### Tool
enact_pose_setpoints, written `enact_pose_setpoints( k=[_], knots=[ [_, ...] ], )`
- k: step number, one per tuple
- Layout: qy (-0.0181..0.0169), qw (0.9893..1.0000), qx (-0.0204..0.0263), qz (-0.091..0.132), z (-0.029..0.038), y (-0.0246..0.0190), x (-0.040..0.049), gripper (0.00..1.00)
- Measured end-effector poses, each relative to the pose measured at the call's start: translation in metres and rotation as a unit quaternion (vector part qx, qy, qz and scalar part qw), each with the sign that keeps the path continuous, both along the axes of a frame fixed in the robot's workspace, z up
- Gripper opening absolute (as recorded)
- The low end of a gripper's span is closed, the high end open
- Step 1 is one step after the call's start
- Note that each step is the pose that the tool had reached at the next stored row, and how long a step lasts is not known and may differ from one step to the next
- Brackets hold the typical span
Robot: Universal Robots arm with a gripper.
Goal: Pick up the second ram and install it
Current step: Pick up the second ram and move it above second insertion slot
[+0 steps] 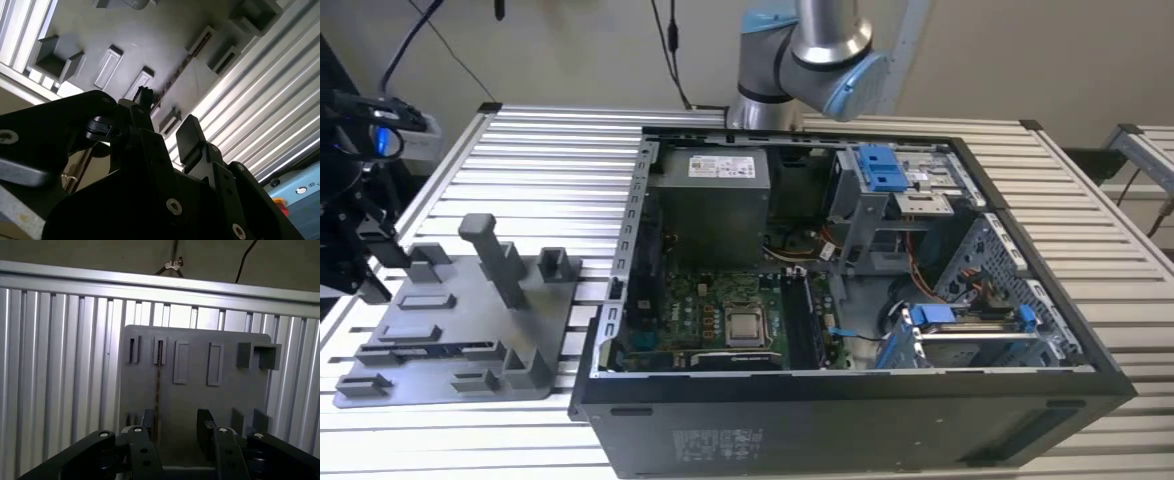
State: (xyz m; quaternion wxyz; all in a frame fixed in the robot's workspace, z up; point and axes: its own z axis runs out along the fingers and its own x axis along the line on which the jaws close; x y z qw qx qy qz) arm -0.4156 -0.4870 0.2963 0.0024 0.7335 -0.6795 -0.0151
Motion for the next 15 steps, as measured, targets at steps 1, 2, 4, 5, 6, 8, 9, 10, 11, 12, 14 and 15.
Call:
enact_pose_setpoints(
  k=[1,2,4,5,6,8,9,10,11,12,14,15],
  knots=[
    [-0.0001,1.0000,0.0000,0.000,-0.0015,0.0000,-0.0001,0.48],
    [-0.0002,1.0000,0.0000,0.000,-0.0029,0.0000,-0.0003,0.48],
    [-0.0006,1.0000,0.0000,0.000,-0.0059,-0.0001,-0.0004,0.48],
    [-0.0008,1.0000,0.0000,0.000,-0.0075,-0.0001,-0.0005,0.48],
    [-0.0009,1.0000,0.0000,0.000,-0.0091,-0.0002,-0.0006,0.48],
    [-0.0013,1.0000,0.0000,0.000,-0.0124,-0.0005,-0.0007,0.48],
    [-0.0013,1.0000,0.0000,0.000,-0.0139,-0.0007,-0.0008,0.48],
    [-0.0015,1.0000,0.0000,0.000,-0.0155,-0.0010,-0.0008,0.48],
    [-0.0017,1.0000,0.0000,0.000,-0.0170,-0.0012,-0.0009,0.48],
    [-0.0018,1.0000,0.0000,0.000,-0.0183,-0.0014,-0.0010,0.48],
    [-0.0022,1.0000,0.0000,0.000,-0.0210,-0.0019,-0.0013,0.48],
    [-0.0023,1.0000,0.0000,0.000,-0.0224,-0.0022,-0.0015,0.48]
  ],
)
